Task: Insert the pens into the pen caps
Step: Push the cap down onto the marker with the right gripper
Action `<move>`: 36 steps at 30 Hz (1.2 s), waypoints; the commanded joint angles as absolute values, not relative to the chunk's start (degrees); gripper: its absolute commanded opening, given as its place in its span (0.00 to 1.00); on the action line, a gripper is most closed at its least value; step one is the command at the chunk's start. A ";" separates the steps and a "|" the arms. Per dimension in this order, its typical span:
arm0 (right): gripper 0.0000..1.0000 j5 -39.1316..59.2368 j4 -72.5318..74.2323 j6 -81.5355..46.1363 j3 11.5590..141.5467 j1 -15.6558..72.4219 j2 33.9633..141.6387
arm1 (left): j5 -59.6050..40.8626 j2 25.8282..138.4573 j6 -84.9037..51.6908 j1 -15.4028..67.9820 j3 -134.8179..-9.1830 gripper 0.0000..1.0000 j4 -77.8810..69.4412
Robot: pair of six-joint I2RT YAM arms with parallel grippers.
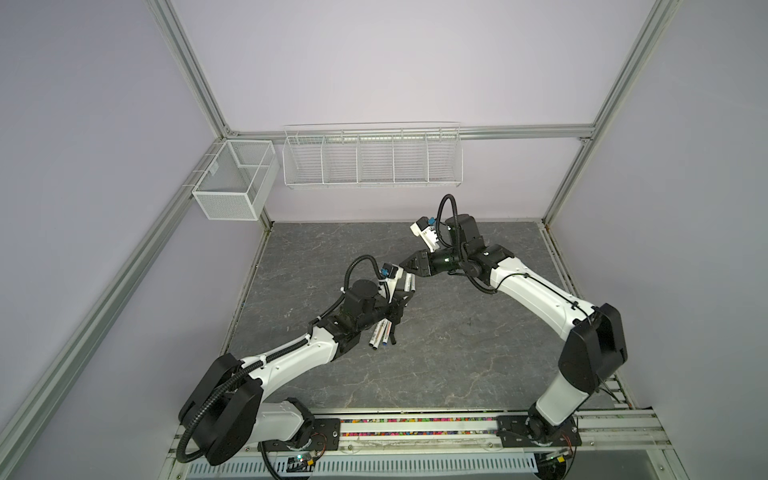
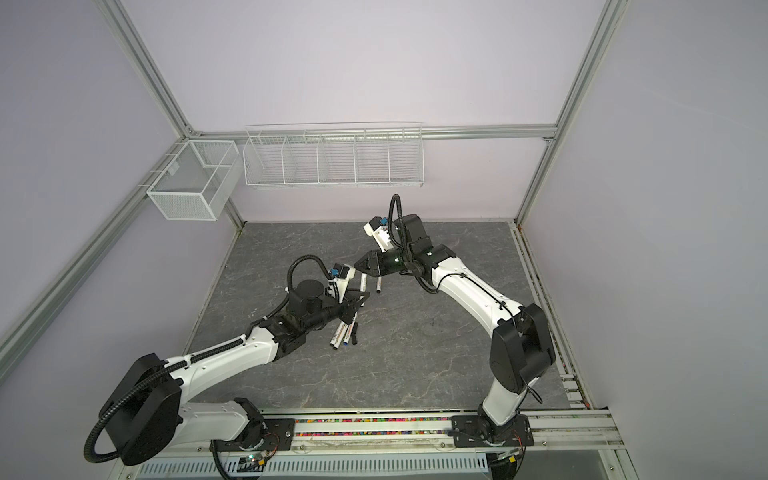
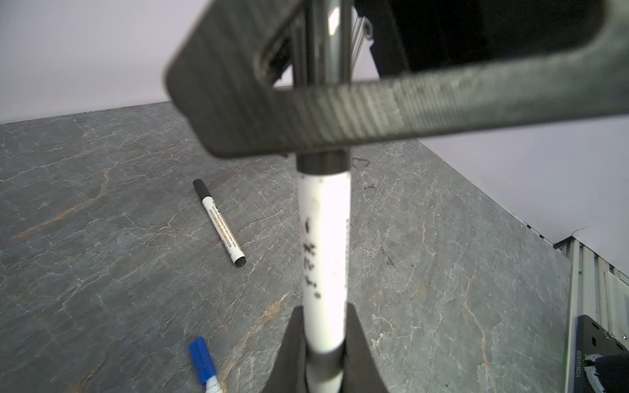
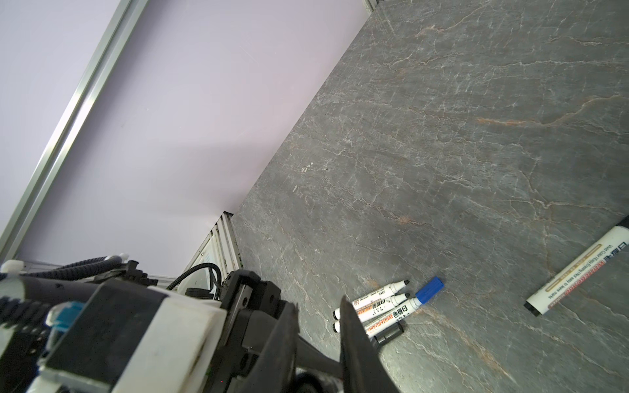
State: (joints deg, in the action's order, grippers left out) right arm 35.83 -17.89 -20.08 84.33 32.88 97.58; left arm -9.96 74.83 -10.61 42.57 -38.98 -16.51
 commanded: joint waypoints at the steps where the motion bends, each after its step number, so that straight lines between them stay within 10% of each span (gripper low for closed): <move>1: 0.21 35.68 -16.79 -20.30 84.92 32.52 97.30 | -10.14 74.40 -11.50 42.89 -38.12 0.00 -18.18; 9: 0.07 36.81 -17.49 -19.25 80.48 32.60 96.32 | -6.67 73.41 -14.59 42.76 -40.06 0.00 -24.67; 36: 0.07 50.03 -36.18 -5.36 73.98 35.10 104.13 | 4.11 72.12 -10.67 32.45 -51.35 0.00 -35.40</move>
